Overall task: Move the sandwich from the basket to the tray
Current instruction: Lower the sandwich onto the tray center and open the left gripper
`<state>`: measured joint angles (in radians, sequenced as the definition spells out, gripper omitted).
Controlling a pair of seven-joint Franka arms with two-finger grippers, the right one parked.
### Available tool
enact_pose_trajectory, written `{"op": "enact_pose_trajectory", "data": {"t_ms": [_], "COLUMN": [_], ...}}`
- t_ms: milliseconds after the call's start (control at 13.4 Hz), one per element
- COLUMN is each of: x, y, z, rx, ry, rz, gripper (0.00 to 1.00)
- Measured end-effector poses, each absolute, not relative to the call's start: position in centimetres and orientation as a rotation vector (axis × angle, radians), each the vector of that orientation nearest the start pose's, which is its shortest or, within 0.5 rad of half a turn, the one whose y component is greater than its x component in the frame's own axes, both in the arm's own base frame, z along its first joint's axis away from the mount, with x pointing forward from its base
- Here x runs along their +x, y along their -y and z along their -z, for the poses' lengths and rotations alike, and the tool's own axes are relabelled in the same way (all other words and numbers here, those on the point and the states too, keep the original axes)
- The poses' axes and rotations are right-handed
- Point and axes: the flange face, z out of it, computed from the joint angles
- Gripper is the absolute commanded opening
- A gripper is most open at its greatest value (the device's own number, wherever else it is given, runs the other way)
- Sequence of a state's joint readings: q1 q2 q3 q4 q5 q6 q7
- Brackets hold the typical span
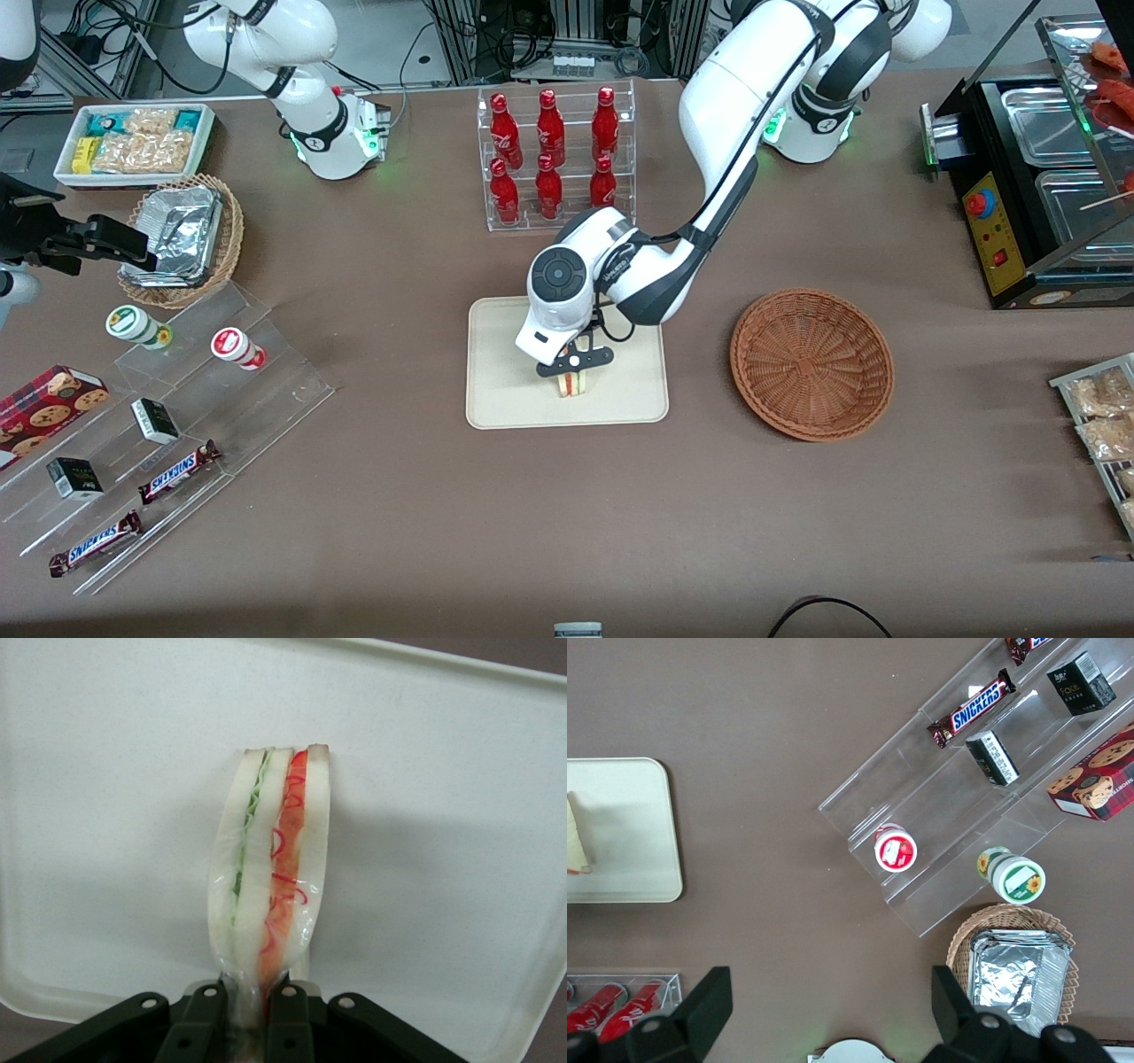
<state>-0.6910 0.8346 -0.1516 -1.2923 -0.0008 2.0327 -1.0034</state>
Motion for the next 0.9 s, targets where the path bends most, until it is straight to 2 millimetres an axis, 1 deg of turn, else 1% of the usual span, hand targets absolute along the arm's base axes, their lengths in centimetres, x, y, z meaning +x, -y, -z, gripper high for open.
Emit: {"op": "enact_pose_trajectory", "data": {"t_ms": [75,224,299,374,523,673,822,897], "x": [51.0,51.1,51.4,52.0,52.9,53.6,55.4,56.7], "y": [53.2,53.3,53.4,53.4,53.3,52.5,49.9,48.0], "z": [-23.9,-23.7,-24.1,-25.0,-28.3,-32.1,-35.3,-36.7], "rx": [-3.116,-3.126,-3.136,-3.151,-3.174,-3.175,-3.187,-3.198], "ry": [0.322,0.326,0.331,0.34,0.352,0.373,0.46,0.461], "rz": [-0.228,-0.217,-0.204,-0.185,-0.148,-0.132,-0.172,-0.187], "gripper": [1.0,1.0,1.0,1.0,1.0,1.0,1.0,1.0]}}
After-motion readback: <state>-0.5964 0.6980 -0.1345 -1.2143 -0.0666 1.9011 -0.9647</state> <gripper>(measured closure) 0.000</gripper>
